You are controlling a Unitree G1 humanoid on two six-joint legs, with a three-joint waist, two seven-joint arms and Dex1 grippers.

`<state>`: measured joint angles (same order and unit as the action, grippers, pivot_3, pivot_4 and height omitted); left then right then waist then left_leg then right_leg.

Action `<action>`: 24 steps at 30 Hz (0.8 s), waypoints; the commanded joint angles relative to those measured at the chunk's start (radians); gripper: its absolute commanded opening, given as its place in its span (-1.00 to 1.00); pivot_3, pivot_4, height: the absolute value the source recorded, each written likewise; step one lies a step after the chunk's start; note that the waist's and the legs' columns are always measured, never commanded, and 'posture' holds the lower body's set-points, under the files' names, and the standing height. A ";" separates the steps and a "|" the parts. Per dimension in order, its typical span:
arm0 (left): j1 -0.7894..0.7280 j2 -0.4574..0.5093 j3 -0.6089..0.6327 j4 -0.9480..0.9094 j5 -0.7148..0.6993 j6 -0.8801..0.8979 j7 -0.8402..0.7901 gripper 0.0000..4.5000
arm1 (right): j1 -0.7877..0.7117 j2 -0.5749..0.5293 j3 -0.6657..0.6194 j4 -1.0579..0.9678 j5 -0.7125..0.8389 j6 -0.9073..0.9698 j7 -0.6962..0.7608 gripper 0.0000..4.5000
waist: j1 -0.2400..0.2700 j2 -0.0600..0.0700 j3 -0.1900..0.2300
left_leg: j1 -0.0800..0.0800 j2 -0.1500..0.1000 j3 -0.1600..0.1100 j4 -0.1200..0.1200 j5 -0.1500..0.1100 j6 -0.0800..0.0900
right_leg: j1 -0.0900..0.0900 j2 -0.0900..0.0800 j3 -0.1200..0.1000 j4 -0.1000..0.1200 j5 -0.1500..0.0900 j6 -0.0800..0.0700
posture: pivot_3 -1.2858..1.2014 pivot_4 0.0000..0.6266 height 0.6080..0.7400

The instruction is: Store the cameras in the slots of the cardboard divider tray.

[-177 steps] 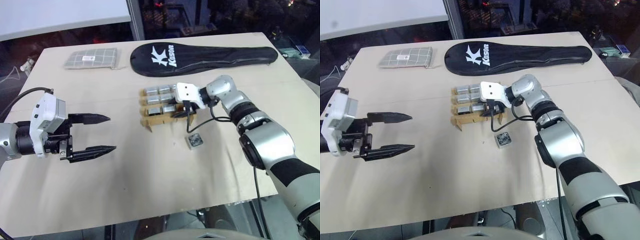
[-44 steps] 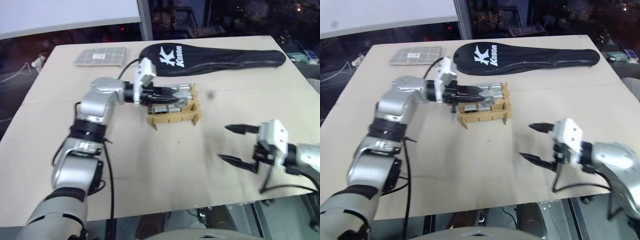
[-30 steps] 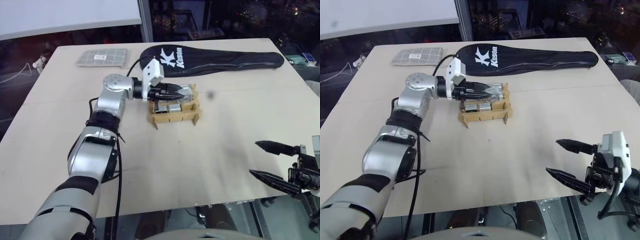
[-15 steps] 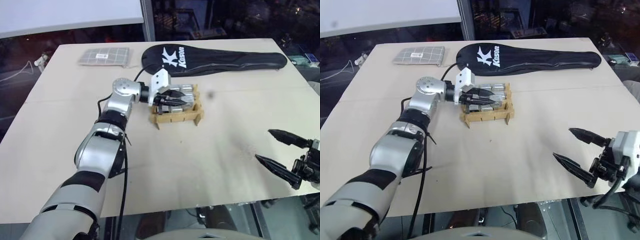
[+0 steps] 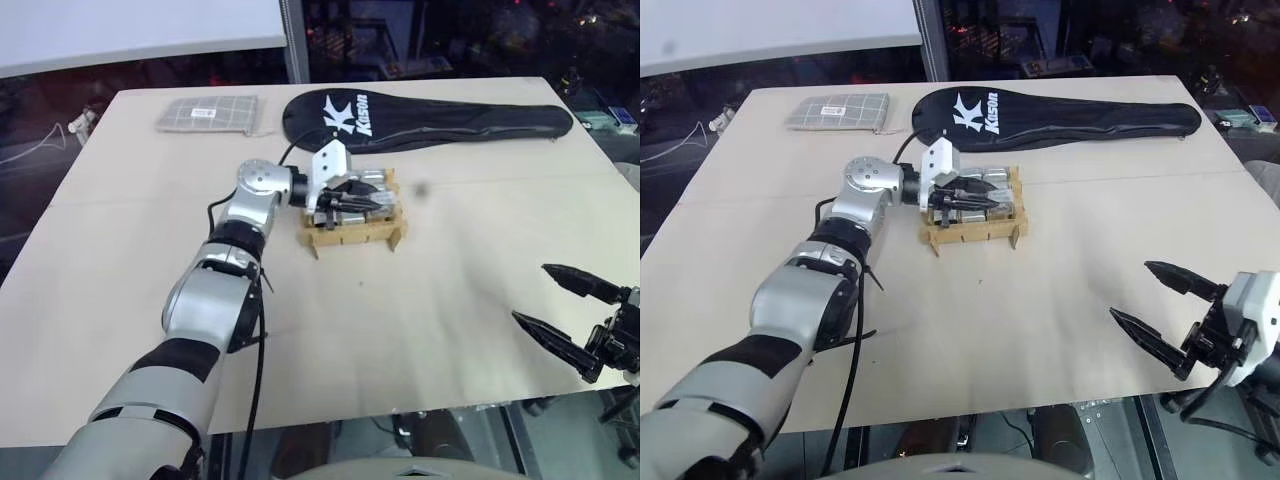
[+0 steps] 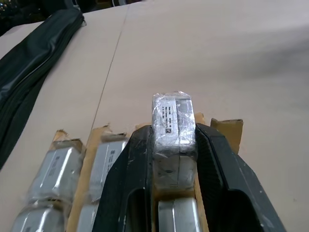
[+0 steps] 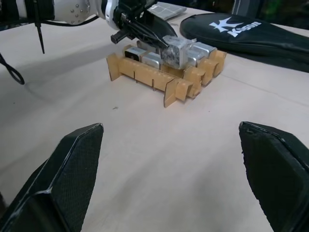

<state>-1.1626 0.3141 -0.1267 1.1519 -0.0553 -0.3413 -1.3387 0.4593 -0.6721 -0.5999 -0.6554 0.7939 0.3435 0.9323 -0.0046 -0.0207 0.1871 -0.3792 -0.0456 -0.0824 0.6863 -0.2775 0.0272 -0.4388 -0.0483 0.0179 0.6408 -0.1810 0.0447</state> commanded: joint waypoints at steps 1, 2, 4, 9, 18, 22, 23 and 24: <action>0.003 -0.007 0.014 -0.005 0.012 -0.027 0.021 -0.69 | 0.006 -0.005 -0.030 -0.033 0.010 -0.017 -0.003 0.98 | 0.000 0.000 0.000 | 0.000 0.000 0.000 0.000 0.000 0.000 | 0.000 0.000 0.000 0.000 0.000 0.000 | 0.03 -0.52 1.00; 0.006 -0.010 0.014 -0.006 0.015 -0.027 0.023 -0.69 | 0.007 -0.006 -0.033 -0.033 0.011 -0.017 -0.003 0.98 | -0.001 0.000 0.000 | 0.000 0.000 0.000 0.000 0.000 0.000 | 0.000 0.000 0.000 0.000 0.000 0.000 | 0.03 -0.52 1.00; 0.010 -0.013 0.016 -0.006 0.018 -0.024 0.029 -0.69 | 0.007 -0.008 -0.036 -0.031 0.012 -0.015 -0.004 0.98 | -0.001 0.000 0.000 | 0.000 0.000 0.000 0.000 0.000 0.000 | 0.000 0.000 0.000 0.000 0.000 0.000 | 0.03 -0.52 1.00; 0.015 -0.010 0.023 -0.009 0.020 -0.003 0.050 -0.69 | 0.013 -0.009 -0.035 -0.028 0.009 -0.012 -0.006 0.98 | 0.000 0.000 0.000 | 0.000 0.000 0.000 0.000 0.000 0.000 | 0.000 0.000 0.000 0.000 0.000 0.000 | 0.03 -0.52 1.00; 0.035 0.006 0.001 -0.024 0.046 -0.020 0.034 -0.69 | 0.002 -0.017 -0.025 -0.010 -0.003 -0.015 0.001 0.98 | -0.002 0.000 0.000 | 0.001 0.000 0.000 0.000 0.000 0.000 | 0.000 0.000 0.000 0.000 0.000 0.000 | 0.03 -0.52 1.00; 0.041 0.001 -0.003 -0.022 0.064 -0.039 0.052 -0.69 | -0.007 -0.020 -0.026 -0.006 0.001 -0.010 -0.001 0.98 | -0.004 0.000 0.000 | 0.001 0.000 0.000 0.000 0.000 0.000 | 0.000 0.000 0.000 0.000 0.000 0.000 | 0.03 -0.52 1.00; 0.042 0.001 -0.005 -0.022 0.069 -0.041 0.051 -0.69 | -0.006 -0.020 -0.027 -0.006 0.001 -0.009 -0.001 0.98 | -0.004 0.000 0.000 | 0.001 0.000 0.000 0.000 0.000 0.000 | 0.000 0.000 0.000 0.000 0.000 0.000 | 0.03 -0.52 1.00; 0.043 0.001 -0.005 -0.022 0.071 -0.043 0.050 -0.69 | -0.005 -0.018 -0.028 -0.007 0.002 -0.010 0.000 0.98 | -0.004 0.000 0.000 | 0.001 0.000 0.000 0.000 0.000 0.000 | 0.000 0.000 0.000 0.000 0.000 0.000 | 0.03 -0.52 1.00</action>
<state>-1.1187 0.3105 -0.1286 1.1474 0.0105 -0.3599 -1.2861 0.4531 -0.6816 -0.6014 -0.6518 0.7848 0.3440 0.9317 -0.0084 -0.0207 0.1868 -0.3786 -0.0456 -0.0820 0.6863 -0.2775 0.0272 -0.4386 -0.0482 0.0184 0.6412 -0.1809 0.0447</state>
